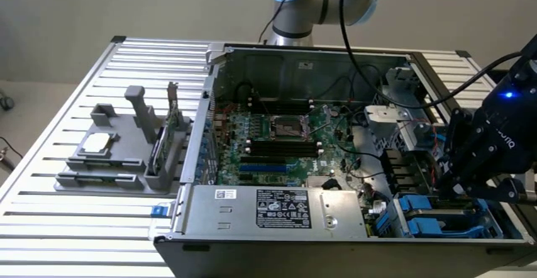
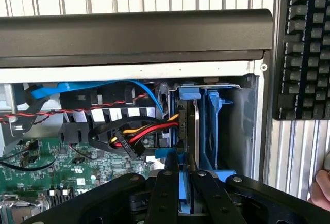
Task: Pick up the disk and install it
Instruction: 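Insert the second disk wire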
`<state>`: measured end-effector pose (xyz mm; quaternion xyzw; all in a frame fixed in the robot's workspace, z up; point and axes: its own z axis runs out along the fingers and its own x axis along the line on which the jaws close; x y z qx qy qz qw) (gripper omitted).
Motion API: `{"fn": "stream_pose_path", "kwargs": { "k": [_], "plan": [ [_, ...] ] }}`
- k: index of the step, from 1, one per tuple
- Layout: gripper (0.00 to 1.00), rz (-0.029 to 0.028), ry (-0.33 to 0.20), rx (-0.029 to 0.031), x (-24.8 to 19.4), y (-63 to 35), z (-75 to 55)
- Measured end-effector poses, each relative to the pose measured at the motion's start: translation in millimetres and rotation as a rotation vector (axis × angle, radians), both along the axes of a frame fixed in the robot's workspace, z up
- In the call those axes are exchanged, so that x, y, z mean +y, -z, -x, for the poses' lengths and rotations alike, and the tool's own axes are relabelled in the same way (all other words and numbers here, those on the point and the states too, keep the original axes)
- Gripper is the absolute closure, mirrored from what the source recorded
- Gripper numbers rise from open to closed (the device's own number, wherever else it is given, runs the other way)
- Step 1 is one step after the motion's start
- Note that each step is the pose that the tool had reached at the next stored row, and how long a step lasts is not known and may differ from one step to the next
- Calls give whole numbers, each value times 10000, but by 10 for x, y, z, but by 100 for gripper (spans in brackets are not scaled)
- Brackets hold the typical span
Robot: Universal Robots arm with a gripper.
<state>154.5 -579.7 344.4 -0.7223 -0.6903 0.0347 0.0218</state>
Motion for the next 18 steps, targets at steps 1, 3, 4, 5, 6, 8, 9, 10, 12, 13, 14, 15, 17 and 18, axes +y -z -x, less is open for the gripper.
{"fn": "stream_pose_path", "kwargs": {
  "k": [1, 3, 4, 5, 6, 8, 9, 10, 12, 13, 14, 15, 17, 18],
  "plan": [
    [84, -14, -3, -1, -3, 2, -1],
    [84, -67, -9, -1, -13, 4, -3],
    [84, -93, -11, 0, -18, 6, -4],
    [84, -119, -14, 0, -24, 9, -5],
    [84, -141, -16, 0, -28, 12, -6],
    [84, -180, -19, 0, -37, 18, -7],
    [84, -195, -20, -1, -40, 21, -7],
    [84, -209, -20, -1, -44, 24, -7],
    [84, -238, -20, -1, -49, 28, -8],
    [84, -256, -21, -1, -52, 30, -9],
    [84, -271, -21, -1, -54, 31, -9],
    [84, -288, -21, -1, -56, 32, -11],
    [84, -323, -22, 0, -59, 35, -15],
    [84, -337, -23, 0, -61, 35, -18]
  ]
}}
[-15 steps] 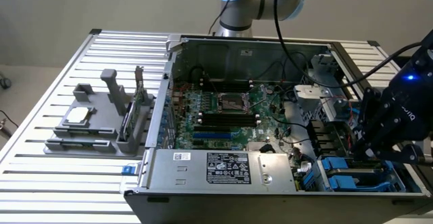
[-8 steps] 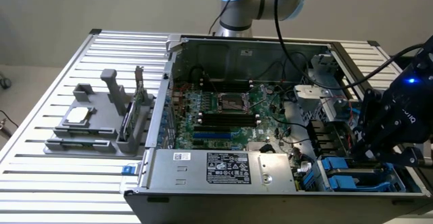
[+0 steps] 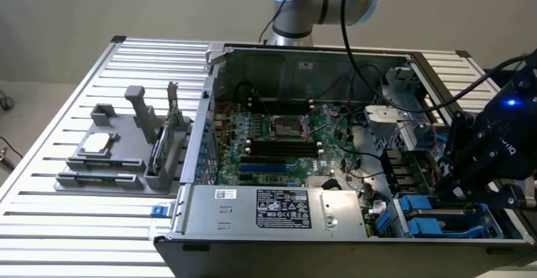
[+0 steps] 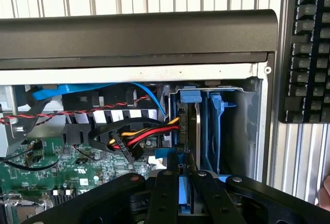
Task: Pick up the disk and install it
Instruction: 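Insert the second disk wire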
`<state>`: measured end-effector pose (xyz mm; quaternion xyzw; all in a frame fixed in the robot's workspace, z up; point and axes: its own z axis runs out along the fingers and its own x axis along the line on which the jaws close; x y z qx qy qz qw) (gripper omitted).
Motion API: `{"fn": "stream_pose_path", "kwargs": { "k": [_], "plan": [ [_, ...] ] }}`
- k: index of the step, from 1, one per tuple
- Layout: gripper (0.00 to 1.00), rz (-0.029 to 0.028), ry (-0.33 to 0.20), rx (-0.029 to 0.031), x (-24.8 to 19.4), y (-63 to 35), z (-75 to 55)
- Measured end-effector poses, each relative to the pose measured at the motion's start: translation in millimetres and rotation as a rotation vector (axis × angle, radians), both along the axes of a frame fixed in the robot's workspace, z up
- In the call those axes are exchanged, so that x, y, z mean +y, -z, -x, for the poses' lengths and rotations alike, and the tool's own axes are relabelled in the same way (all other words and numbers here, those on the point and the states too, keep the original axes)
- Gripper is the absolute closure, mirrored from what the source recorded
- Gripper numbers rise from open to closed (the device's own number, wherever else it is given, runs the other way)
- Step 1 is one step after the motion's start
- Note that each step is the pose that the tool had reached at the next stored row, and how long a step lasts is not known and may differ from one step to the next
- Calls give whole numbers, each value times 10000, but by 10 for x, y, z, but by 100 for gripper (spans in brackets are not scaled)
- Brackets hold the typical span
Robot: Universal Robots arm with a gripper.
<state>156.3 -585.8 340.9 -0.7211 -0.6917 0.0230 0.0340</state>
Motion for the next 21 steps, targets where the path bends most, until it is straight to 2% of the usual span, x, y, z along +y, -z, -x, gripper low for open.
{"fn": "stream_pose_path", "kwargs": {
  "k": [8, 18, 21],
  "plan": [
    [84, -84, -10, 0, -30, 14, -4],
    [84, -248, -66, 0, -54, 43, -6],
    [84, -267, -69, 0, -58, 45, -6]
  ]
}}
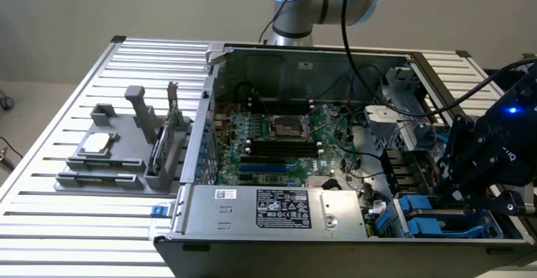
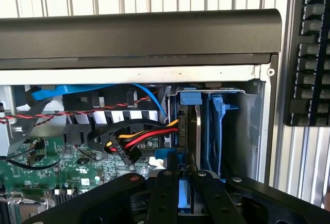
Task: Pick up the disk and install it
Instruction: 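Insert the second disk wire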
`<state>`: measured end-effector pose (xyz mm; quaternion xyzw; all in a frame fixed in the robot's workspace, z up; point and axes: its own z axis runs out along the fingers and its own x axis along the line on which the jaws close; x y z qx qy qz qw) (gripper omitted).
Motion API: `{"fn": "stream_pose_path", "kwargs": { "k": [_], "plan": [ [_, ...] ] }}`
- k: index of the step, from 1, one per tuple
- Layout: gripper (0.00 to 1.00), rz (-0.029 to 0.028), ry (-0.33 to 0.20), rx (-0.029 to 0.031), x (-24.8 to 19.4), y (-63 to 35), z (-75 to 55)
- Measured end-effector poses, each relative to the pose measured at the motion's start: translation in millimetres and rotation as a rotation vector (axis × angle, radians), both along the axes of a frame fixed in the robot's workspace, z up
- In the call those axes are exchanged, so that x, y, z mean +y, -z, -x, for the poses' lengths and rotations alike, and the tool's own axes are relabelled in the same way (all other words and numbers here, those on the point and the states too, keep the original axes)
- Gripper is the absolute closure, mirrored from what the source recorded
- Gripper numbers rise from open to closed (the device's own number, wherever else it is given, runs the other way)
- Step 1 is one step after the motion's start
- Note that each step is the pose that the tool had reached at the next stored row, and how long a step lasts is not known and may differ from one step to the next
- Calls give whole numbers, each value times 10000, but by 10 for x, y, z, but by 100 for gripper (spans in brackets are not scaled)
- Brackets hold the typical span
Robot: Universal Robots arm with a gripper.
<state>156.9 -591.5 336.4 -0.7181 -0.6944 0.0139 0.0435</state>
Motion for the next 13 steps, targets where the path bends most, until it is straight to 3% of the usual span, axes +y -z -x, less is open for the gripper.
{"fn": "stream_pose_path", "kwargs": {
  "k": [5, 13],
  "plan": [
    [84, -45, -13, 0, -37, 1, 0],
    [84, -213, -25, 0, -61, 2, 0]
  ]
}}
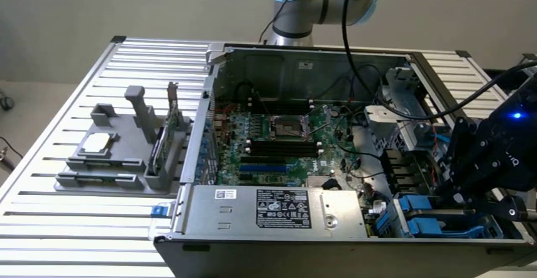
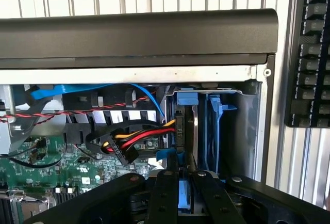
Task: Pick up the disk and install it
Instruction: 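Insert the second disk wire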
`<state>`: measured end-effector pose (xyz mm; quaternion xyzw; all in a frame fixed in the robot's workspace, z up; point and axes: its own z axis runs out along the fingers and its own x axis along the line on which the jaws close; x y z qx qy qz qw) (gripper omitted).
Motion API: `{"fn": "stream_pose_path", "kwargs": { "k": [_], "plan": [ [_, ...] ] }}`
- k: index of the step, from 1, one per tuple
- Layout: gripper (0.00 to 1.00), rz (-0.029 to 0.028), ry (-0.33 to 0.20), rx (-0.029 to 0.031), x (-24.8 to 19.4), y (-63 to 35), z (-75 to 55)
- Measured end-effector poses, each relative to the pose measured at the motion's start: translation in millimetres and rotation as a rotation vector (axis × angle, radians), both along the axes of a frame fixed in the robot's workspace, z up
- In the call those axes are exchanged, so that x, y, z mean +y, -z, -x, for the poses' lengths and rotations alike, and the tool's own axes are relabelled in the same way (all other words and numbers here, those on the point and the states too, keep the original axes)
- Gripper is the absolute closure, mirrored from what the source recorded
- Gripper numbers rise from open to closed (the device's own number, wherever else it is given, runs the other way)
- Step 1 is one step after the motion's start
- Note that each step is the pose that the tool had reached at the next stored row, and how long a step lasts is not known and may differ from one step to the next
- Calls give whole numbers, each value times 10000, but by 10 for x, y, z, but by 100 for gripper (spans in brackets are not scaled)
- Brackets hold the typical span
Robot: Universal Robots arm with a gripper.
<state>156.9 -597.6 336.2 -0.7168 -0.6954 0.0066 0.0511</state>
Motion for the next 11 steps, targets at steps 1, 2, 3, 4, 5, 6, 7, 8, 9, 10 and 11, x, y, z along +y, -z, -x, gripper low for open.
{"fn": "stream_pose_path", "kwargs": {
  "k": [1, 2, 3, 4, 5, 6, 7, 8, 9, 10, 11],
  "plan": [
    [84, -16, 0, 0, 0, 0, 0],
    [82, -31, -1, -1, -1, 1, 0],
    [76, -46, -1, 0, -3, 1, 0],
    [76, -58, -1, 0, -5, -2, 0],
    [76, -59, -1, 0, -6, -14, 0],
    [69, -62, -1, 0, -6, -29, 0],
    [69, -65, -1, 0, -6, -47, 0],
    [69, -66, -1, 0, -6, -68, 1],
    [69, -67, -1, 0, -6, -88, 3],
    [69, -68, 0, -1, -6, -108, 7],
    [69, -68, 0, -1, -6, -127, 14]
  ]
}}
